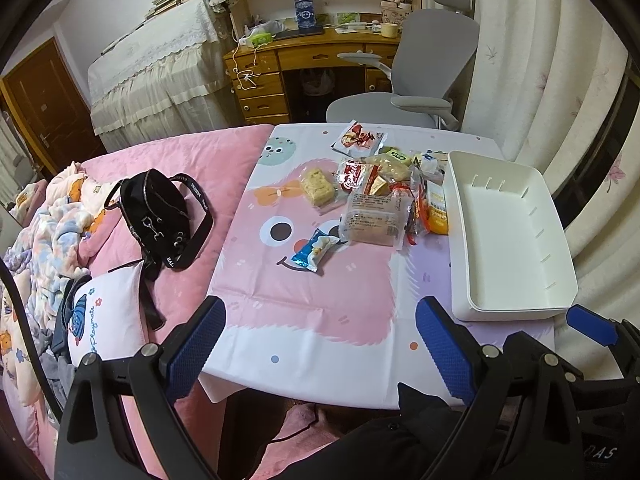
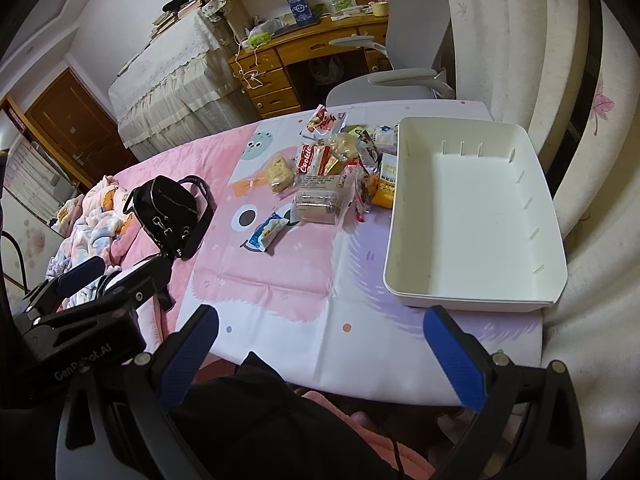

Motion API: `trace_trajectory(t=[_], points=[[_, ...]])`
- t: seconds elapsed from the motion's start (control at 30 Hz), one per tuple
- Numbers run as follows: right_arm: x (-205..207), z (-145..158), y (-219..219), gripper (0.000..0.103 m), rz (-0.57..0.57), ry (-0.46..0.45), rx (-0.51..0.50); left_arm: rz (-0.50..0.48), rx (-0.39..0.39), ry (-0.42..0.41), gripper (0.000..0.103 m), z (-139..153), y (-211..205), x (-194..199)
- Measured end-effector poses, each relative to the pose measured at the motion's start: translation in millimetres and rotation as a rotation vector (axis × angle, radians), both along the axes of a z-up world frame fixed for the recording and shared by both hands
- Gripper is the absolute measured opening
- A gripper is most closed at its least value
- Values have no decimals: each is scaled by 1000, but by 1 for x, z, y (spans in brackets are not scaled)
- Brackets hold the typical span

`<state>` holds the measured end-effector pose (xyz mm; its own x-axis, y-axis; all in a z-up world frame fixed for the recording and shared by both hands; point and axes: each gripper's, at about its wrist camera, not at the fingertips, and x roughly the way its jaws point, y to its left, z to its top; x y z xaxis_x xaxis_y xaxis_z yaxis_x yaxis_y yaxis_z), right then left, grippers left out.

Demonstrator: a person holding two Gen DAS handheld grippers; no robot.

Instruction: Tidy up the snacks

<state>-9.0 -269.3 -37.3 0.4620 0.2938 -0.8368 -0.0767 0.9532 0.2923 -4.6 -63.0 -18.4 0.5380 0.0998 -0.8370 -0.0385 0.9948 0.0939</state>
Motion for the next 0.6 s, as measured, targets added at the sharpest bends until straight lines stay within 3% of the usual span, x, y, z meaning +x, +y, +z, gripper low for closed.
trace_trajectory(t=[0.23, 0.6], points=[[10, 1, 14, 103, -21, -10, -14, -18, -22, -13, 95, 3, 13, 7], [27, 6, 64, 103, -130, -14, -57, -108, -120, -18, 95, 4, 92, 49]])
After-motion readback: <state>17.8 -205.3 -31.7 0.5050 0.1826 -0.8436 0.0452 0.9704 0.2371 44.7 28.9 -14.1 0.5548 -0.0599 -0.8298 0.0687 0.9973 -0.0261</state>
